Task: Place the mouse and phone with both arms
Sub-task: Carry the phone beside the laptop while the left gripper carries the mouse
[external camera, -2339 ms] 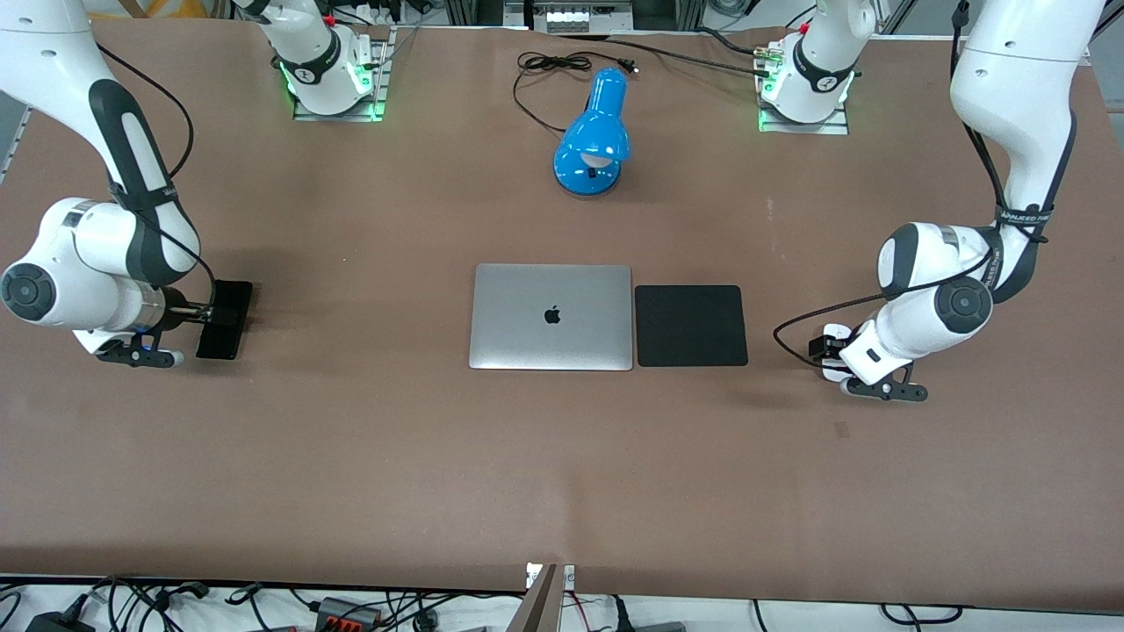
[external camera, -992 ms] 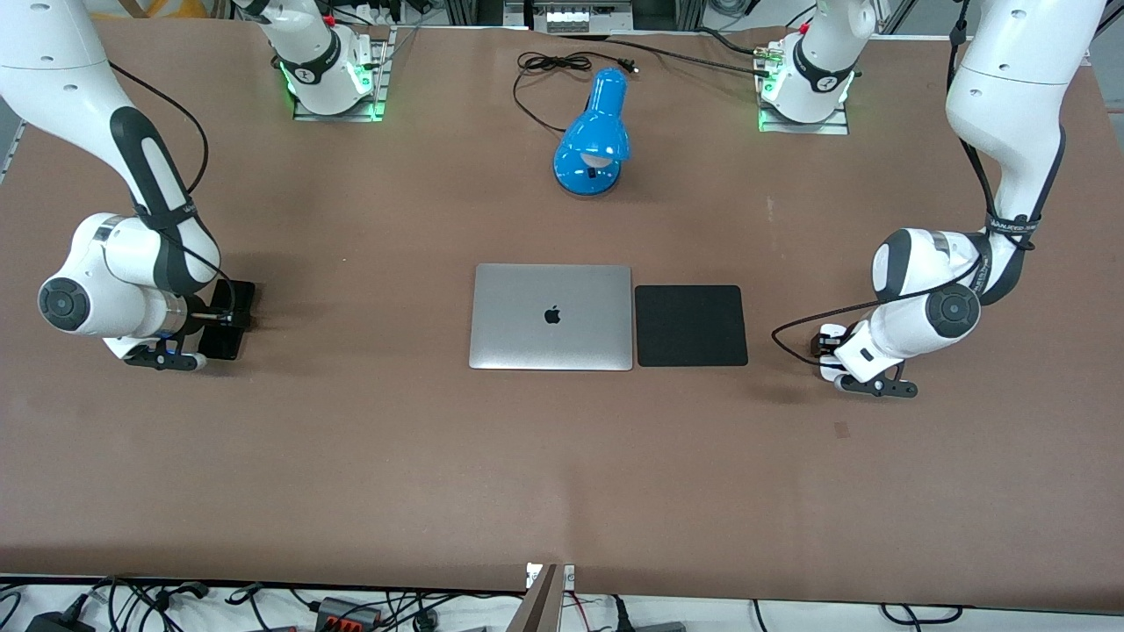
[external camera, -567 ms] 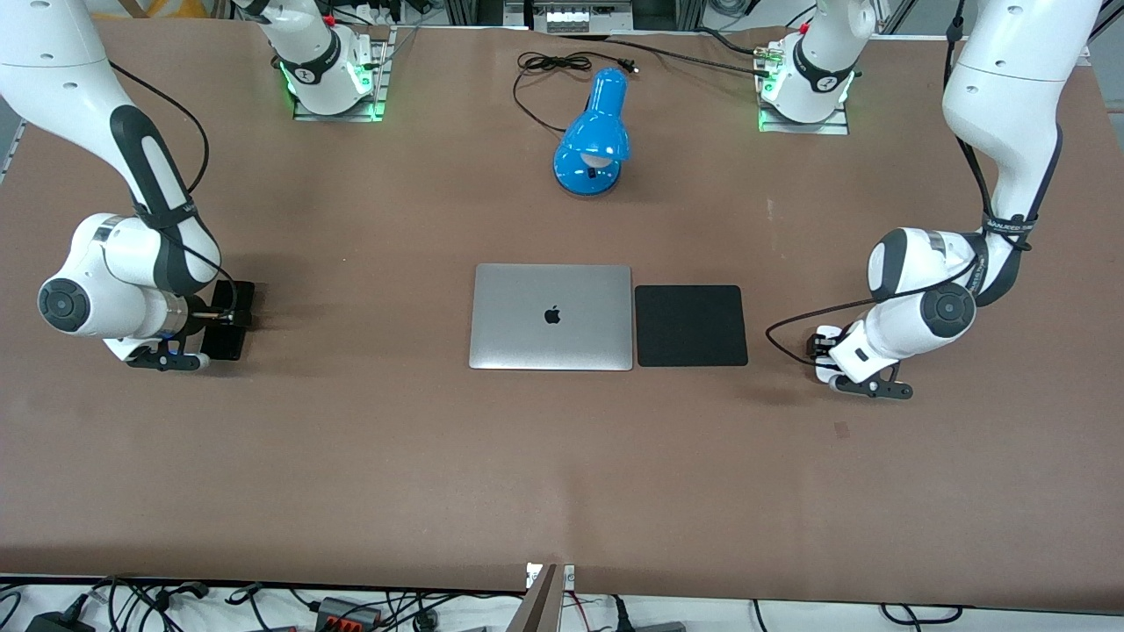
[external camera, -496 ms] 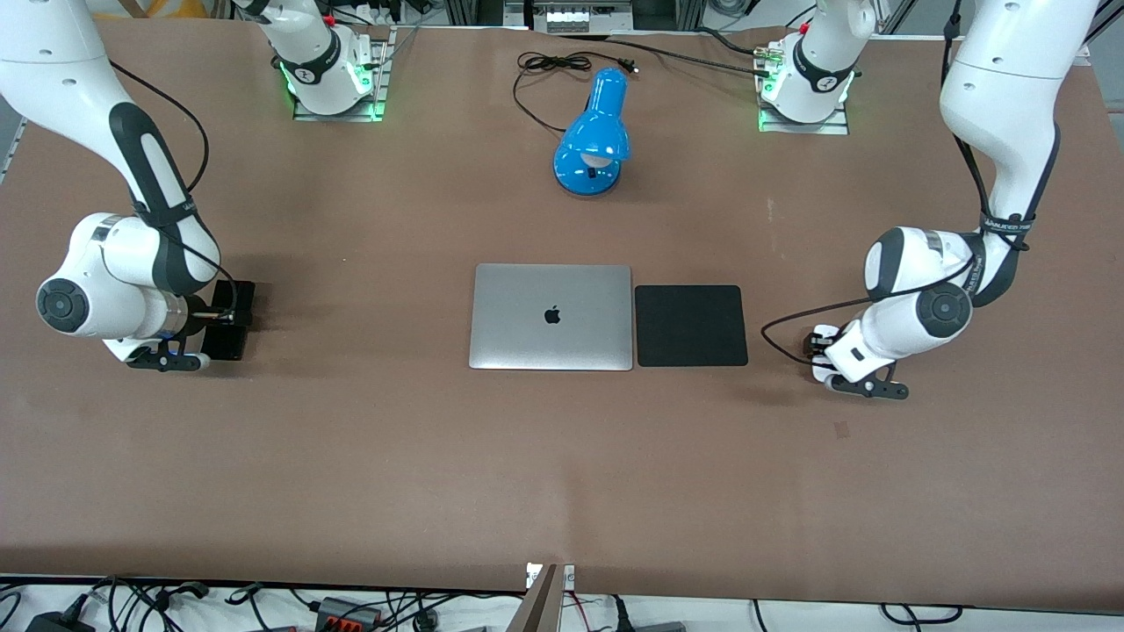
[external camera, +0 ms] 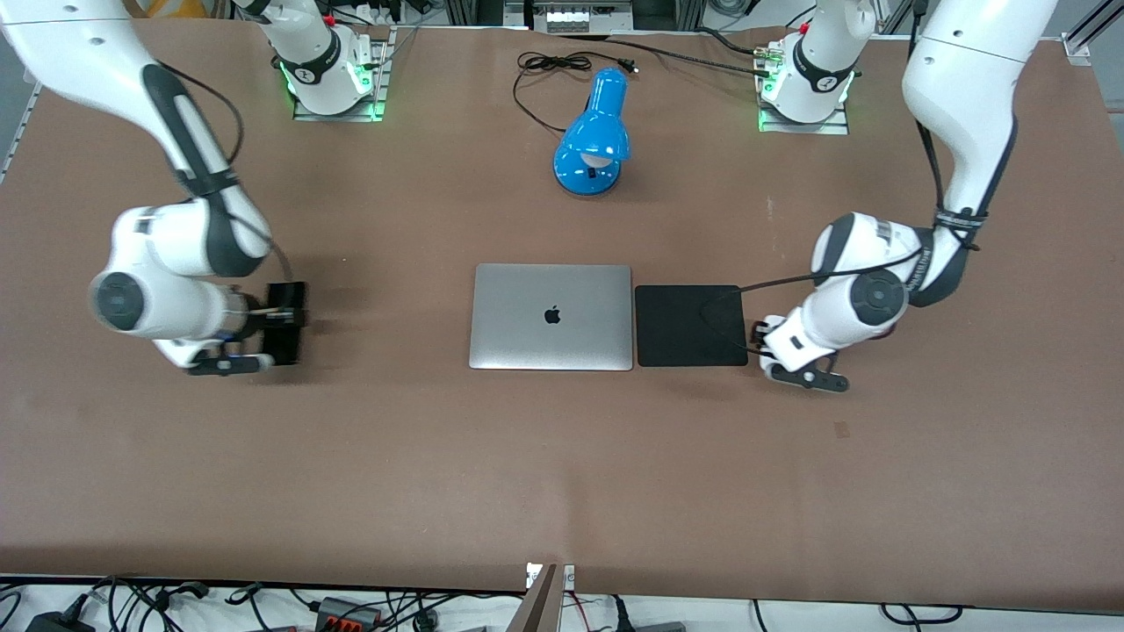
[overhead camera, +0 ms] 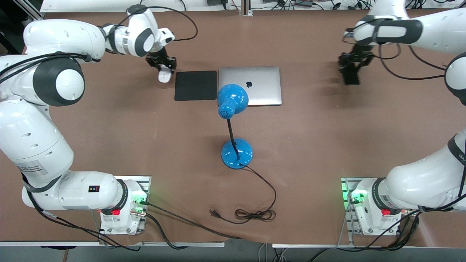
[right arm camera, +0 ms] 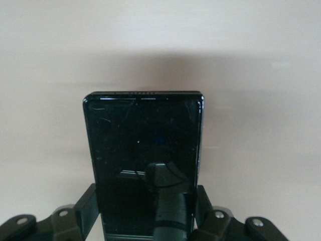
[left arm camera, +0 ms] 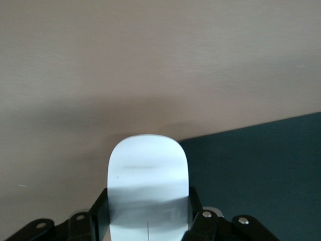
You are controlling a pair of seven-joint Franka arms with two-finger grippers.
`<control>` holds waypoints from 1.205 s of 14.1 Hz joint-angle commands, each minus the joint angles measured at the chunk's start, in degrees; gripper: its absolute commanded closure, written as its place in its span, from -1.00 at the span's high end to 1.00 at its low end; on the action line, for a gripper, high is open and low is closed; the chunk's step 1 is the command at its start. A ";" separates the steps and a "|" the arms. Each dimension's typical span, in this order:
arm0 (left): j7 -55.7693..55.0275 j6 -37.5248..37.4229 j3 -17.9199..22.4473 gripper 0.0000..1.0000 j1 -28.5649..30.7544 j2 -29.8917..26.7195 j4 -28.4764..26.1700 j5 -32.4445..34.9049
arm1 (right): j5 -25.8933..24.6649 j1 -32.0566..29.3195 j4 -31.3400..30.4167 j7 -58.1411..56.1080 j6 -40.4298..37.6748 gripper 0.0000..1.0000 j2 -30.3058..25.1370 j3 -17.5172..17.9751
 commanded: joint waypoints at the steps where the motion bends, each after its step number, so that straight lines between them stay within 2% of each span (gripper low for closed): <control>1: -3.98 -1.06 -1.15 -0.37 -2.56 -0.29 0.76 1.07 | 0.01 4.73 0.81 7.58 1.50 -0.39 0.90 1.68; 5: -9.61 -0.89 -1.07 -0.41 -7.40 2.52 3.40 1.07 | 0.10 11.16 2.04 16.73 2.90 -0.39 3.00 1.68; 7: -9.79 -0.89 -1.07 -0.41 -8.11 3.75 4.20 1.07 | 0.01 14.41 2.75 20.43 6.40 -0.39 5.29 1.68; 9: -11.45 -0.98 -1.07 -0.41 -8.90 4.46 4.11 1.07 | 0.10 14.95 2.83 20.70 9.84 -0.39 7.48 1.68; 13: -12.60 -0.71 -0.89 -0.40 -9.96 5.43 4.20 1.07 | -0.60 16.18 3.71 20.00 9.50 -0.39 8.46 1.68; 14: -12.60 -0.80 -0.89 -0.35 -10.05 5.43 4.02 1.07 | -0.69 16.71 3.71 20.26 9.41 -0.39 8.46 1.59; 16: -13.22 -0.97 -0.89 0.15 -10.23 5.52 3.93 1.07 | -0.78 16.54 3.71 19.74 9.41 -0.39 8.46 1.59; 17: -13.39 -0.98 -0.89 0.57 -10.23 5.52 3.93 1.07 | -1.04 16.71 3.71 19.74 9.33 -0.38 8.46 1.59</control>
